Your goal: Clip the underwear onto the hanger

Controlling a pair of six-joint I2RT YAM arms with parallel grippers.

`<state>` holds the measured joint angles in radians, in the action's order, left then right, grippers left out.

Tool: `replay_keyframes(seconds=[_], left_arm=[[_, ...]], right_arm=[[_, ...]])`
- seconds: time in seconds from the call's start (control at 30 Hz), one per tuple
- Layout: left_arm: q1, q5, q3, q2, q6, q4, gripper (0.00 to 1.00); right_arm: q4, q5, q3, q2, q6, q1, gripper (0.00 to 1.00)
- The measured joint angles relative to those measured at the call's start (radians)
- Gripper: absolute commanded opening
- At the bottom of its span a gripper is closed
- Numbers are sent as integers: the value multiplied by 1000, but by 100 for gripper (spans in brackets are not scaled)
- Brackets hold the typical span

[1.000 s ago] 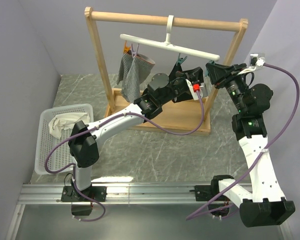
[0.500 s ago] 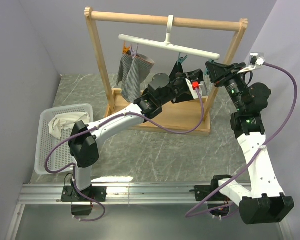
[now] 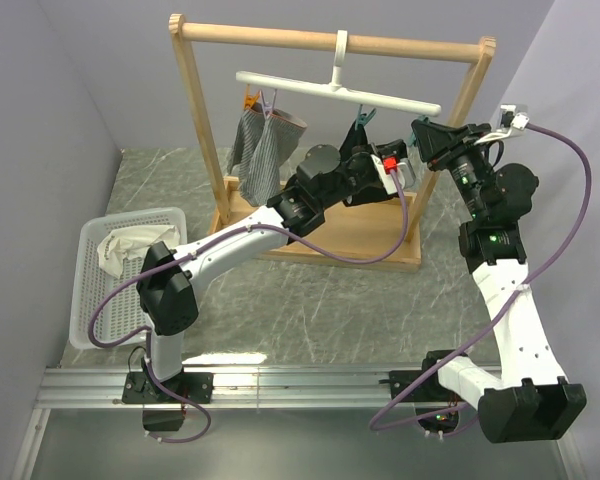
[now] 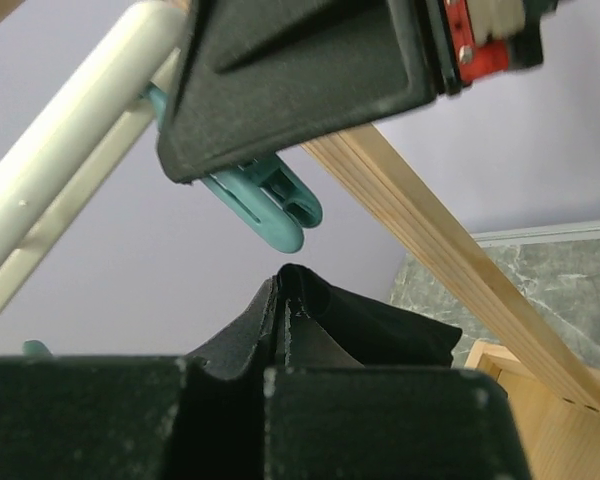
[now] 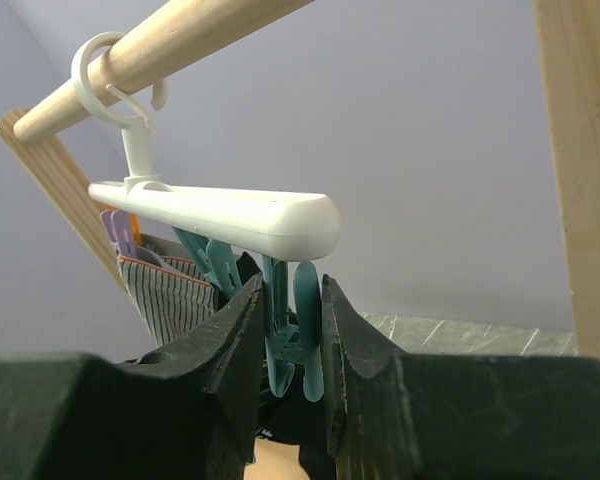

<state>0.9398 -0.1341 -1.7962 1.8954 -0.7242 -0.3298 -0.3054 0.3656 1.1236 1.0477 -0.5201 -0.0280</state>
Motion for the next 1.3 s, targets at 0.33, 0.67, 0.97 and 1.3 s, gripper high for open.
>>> replay_keyframes(seconds=[0.33,0.67,0.97,1.3], left_arm=[[0,12,-49,0,43,7,0],[0,19,-51,0,59,23,0],[0,26,-68,12,77,44,0],[0,29,-78,34,108,66,0]], right_arm=[[-21,-3,-4,24,-16,2,0],[-40,-2,-5,24,-48,3,0],[-54,-1,-16,24,-71,3,0],[-59,1,-19,28,-89,3,0]])
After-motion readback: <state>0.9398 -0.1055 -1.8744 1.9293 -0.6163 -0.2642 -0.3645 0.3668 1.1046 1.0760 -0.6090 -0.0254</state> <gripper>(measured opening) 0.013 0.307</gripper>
